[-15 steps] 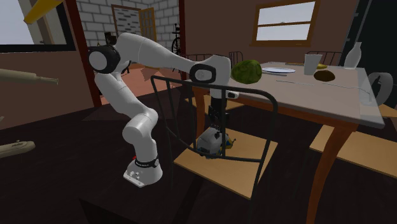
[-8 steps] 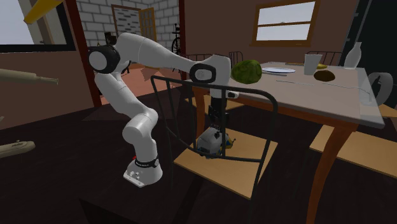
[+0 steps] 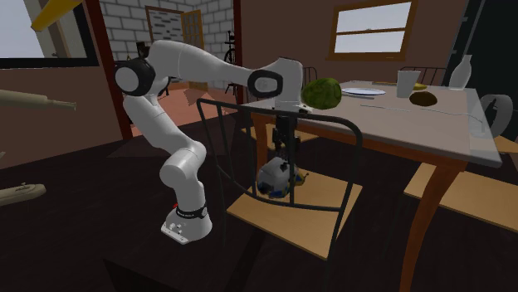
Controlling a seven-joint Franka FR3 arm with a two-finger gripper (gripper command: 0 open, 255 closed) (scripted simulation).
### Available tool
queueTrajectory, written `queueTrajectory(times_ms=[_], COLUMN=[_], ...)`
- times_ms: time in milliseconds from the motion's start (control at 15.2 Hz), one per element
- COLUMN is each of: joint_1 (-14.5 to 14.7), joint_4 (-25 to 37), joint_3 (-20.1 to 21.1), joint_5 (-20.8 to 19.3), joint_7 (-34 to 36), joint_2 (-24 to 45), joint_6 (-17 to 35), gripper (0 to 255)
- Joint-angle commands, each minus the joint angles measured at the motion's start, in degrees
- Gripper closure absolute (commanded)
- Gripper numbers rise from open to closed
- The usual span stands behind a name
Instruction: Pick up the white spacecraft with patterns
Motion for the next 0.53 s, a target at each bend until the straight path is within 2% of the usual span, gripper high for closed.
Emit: queueTrajectory(times_ms=[0, 462], joint_1=[-0.04, -0.09], joint_4=[1.46, 5.51], joint_3=[-0.10, -0.18], joint_5=[-0.04, -0.08], joint_7=[-0.13, -0.27], joint_2=[-0.26, -0.16], joint_6=[-1.55, -5.49], gripper=[255, 255])
